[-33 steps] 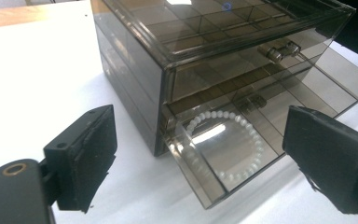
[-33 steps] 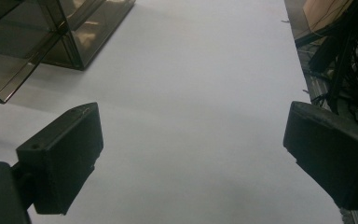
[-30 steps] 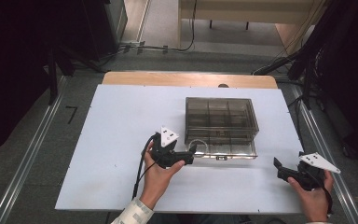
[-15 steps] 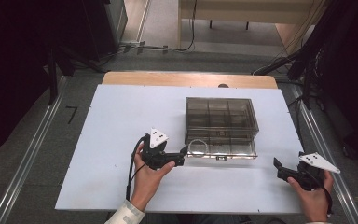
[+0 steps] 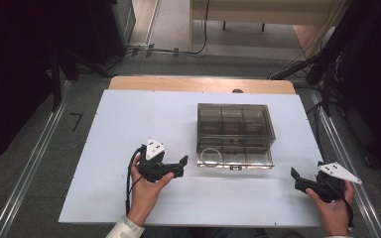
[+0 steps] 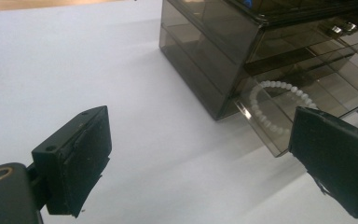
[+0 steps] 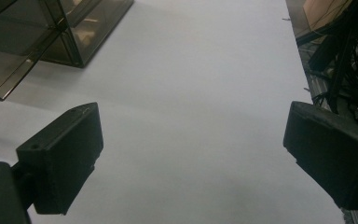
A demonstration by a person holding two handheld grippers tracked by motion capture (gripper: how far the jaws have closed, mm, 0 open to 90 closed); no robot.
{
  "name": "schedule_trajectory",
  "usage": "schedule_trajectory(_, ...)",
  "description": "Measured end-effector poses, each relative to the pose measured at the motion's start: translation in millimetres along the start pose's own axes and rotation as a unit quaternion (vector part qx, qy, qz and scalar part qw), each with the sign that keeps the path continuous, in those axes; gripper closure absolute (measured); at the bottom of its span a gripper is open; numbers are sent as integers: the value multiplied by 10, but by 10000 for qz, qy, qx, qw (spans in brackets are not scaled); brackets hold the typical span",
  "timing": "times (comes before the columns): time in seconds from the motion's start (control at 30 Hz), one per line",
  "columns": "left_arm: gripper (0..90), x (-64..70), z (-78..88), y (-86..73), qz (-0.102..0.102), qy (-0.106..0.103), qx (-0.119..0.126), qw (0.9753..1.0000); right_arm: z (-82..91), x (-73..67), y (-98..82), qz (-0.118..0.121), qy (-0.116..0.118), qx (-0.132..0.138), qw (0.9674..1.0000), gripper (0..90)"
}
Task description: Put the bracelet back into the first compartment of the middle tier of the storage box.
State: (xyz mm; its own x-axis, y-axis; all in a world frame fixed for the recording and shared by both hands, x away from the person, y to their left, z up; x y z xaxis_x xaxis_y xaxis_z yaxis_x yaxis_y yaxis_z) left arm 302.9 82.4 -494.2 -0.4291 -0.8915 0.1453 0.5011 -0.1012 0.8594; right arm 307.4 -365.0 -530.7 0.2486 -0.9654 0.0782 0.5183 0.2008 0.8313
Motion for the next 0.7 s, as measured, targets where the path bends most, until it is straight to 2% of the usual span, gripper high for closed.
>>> schedule_trajectory(0.13,60,-42,43,-29,22,-23,-14,10000,-1,-3,-1,4,0,-9,10000,33)
schedule_trajectory(0.33,60,-165,129,-107,36,59,-56,10000,-3,-2,-4,9,10,-16,10000,33)
schedule_trajectory(0.7,60,-561,405,-324,283,347,-56,9990,-9,-1,-10,19,-6,-34,10000,33)
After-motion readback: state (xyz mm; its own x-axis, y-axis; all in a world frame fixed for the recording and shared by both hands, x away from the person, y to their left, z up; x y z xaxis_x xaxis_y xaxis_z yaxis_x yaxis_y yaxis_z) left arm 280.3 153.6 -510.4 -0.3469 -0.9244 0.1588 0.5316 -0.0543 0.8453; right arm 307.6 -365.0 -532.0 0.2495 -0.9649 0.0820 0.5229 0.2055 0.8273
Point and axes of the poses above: each handheld gripper's, and its own axes: z roughly backward along the jaws, y roughly out of its top, x roughly to its right, the point moved 6 cm from there along -z, roughly forward along the jaws
